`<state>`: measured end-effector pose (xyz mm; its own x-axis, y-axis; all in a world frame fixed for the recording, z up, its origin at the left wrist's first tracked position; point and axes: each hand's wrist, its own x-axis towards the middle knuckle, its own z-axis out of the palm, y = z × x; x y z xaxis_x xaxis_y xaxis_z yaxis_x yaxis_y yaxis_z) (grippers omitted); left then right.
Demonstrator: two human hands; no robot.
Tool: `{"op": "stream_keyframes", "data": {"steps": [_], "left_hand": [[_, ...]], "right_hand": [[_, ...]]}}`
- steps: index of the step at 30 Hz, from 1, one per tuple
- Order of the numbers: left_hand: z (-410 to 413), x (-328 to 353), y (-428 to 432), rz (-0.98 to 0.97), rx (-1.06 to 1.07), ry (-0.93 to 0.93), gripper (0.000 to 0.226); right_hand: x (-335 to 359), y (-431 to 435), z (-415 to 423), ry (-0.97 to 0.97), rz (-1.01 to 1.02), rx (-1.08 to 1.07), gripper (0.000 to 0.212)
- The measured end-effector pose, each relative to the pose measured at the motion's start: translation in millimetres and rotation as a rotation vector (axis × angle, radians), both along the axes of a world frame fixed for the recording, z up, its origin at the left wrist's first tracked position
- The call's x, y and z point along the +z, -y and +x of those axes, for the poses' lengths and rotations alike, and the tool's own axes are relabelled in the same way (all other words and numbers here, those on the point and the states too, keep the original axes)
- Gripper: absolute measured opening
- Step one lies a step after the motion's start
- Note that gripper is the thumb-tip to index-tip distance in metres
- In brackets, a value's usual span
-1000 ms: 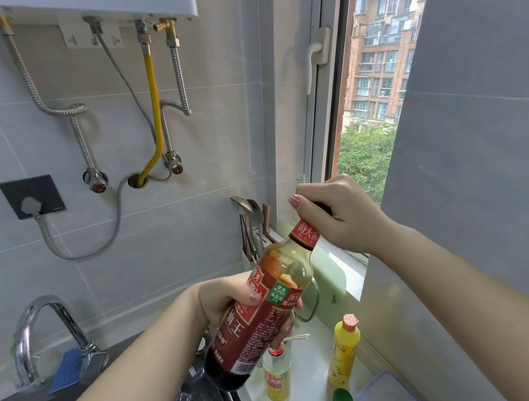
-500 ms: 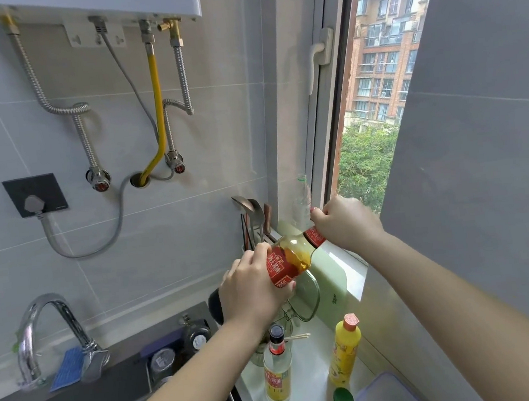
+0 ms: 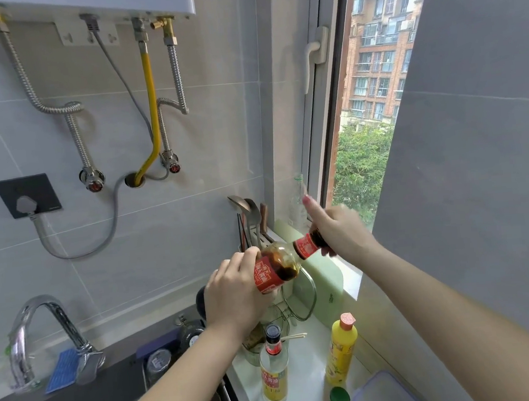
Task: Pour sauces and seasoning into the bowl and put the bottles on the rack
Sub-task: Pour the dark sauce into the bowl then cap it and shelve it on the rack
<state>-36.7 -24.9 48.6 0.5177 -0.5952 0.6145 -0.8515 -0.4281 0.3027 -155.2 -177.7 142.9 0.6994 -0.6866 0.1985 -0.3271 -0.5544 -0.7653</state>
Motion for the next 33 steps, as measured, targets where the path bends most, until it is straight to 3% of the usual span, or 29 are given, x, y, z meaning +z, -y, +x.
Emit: {"op": "stream_keyframes", "data": {"steps": [2, 4, 9, 13, 19, 23, 26, 30, 33], "left_hand": [[0, 12, -3, 0.025, -0.083, -0.272, 0.054], [3, 23, -8, 0.059, -0.206, -0.461, 0.054], [6, 42, -20, 0.193, -0.695, -0.894, 0.051], [4, 46, -20, 0.253, -0.966, -1.241, 0.047], [3, 41, -13, 0.508, -1.416, -1.681, 0.06], [7, 39, -8, 0.62, -1.558, -1.741, 0.06], [9, 39, -8, 0.606, -1.526, -1.729, 0.061], [8, 45, -17, 0.481, -1.244, -1.65, 0.055], [-1, 57, -21, 0.336, -0.926, -1.39, 0.038]], "right_hand": [[3, 3, -5, 0.194, -0.325, -0.032, 0.084], [11, 5, -11, 0.308, -0.469, 0.028, 0.083], [28, -4, -16, 0.442, -0.507, 0.266, 0.079], [34, -12, -16, 0.391, -0.58, 0.401, 0.075], [36, -20, -16, 0.39, -0.569, 0.422, 0.057], [39, -24, -19, 0.386, -0.54, 0.411, 0.052], [38, -25, -19, 0.36, -0.536, 0.392, 0.05], [34, -18, -19, 0.274, -0.527, 0.305, 0.043], [29, -11, -18, 0.198, -0.519, 0.193, 0.04]]}}
